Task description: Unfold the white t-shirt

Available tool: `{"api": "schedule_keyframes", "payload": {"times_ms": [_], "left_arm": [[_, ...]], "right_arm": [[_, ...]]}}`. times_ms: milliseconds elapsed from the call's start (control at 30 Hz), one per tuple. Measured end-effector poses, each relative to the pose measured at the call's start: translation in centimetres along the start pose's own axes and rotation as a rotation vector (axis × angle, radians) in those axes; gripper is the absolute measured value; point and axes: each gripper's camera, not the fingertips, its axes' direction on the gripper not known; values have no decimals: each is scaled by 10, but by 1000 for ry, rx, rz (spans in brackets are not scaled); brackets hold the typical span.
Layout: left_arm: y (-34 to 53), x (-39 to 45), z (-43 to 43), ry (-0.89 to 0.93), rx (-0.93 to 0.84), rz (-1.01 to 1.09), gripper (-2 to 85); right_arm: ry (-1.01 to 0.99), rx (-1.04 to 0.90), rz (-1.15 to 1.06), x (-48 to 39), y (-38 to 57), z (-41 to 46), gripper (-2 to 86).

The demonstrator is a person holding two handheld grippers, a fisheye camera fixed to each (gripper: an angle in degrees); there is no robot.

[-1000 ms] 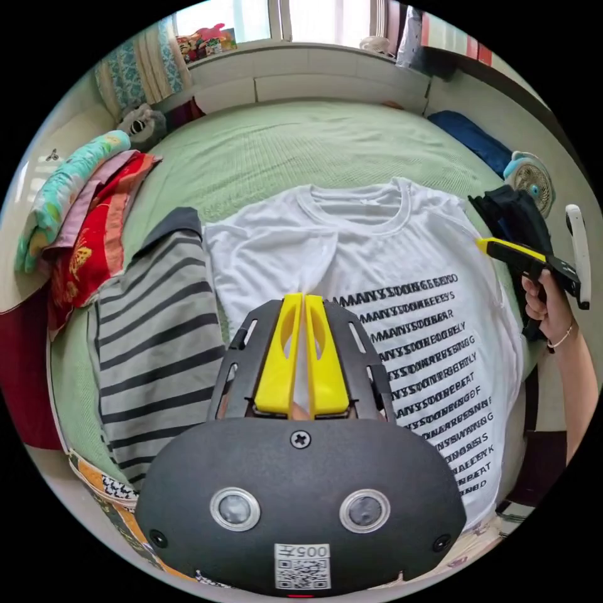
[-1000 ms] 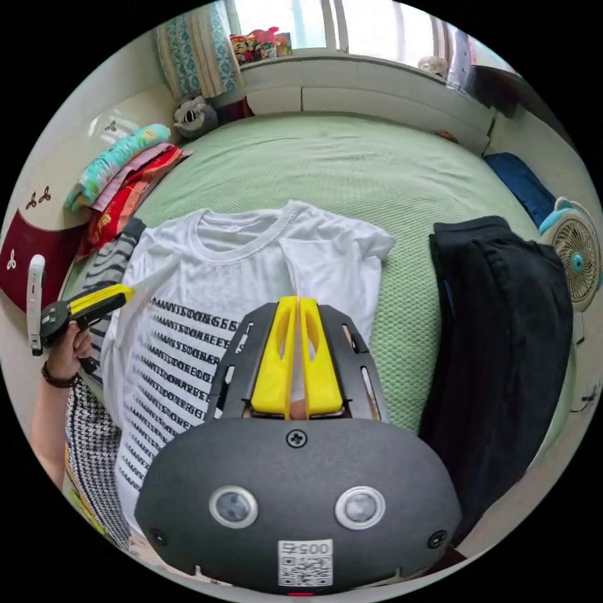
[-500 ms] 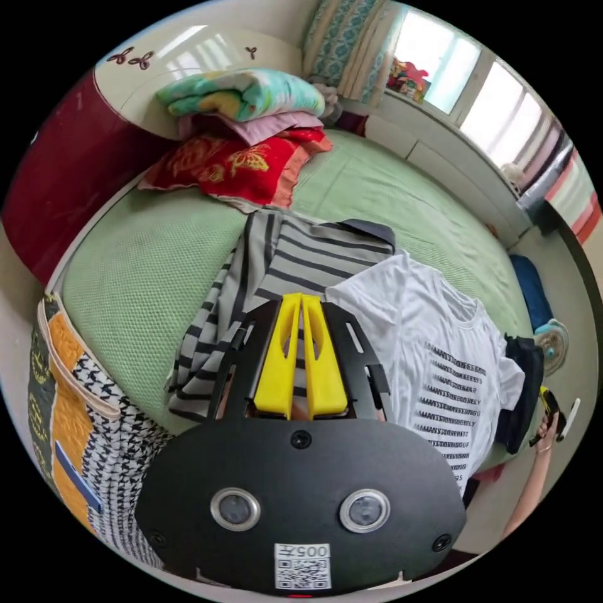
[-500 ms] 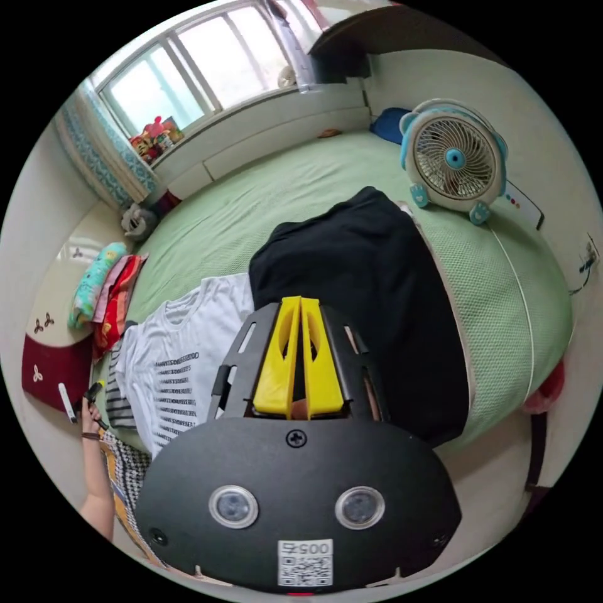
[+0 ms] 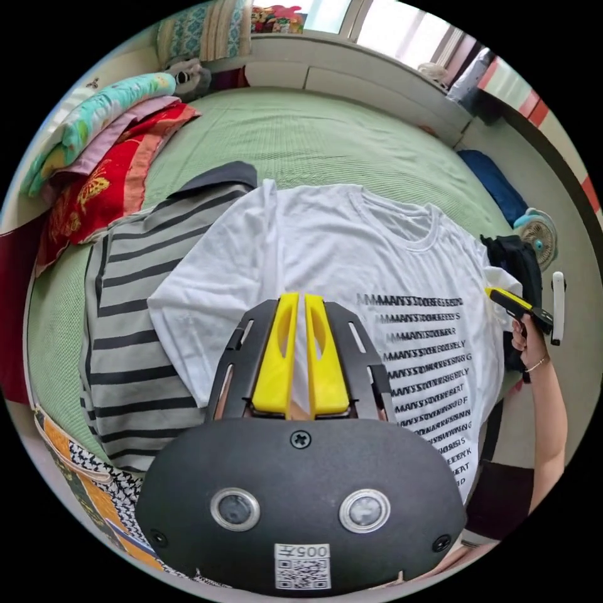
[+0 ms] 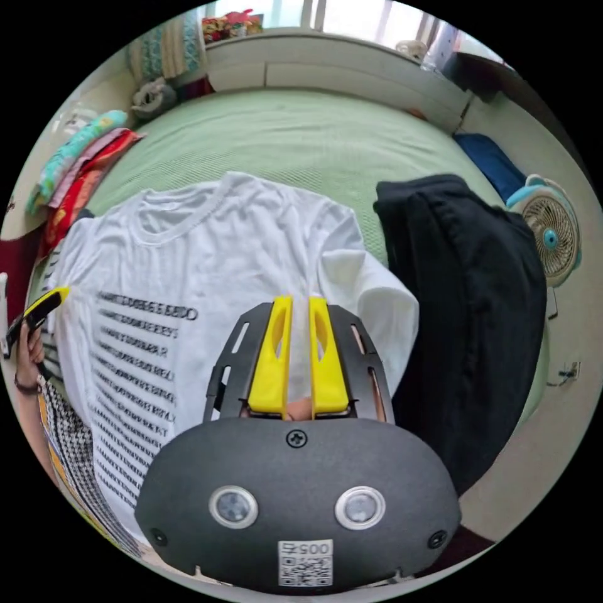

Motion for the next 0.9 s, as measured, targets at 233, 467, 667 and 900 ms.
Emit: {"api": "schedule_keyframes", "payload": {"times_ms": [233,467,667,900], "left_arm": [[-4,-35,-22,104,71,2,-5],[18,-58,-43,-103,77,-170,-6],[73,-17,-77,-155,80,-57,-7],[172,88,-109,-71,69,81,-6]], "right_arm": [[-60,104,197,54,-26,-25,-6],[118,9,78,20,-18,-19,-8],[-15,171,13,-4,42,-86,11],[-95,187,-34,-41,145,-149,10]]}}
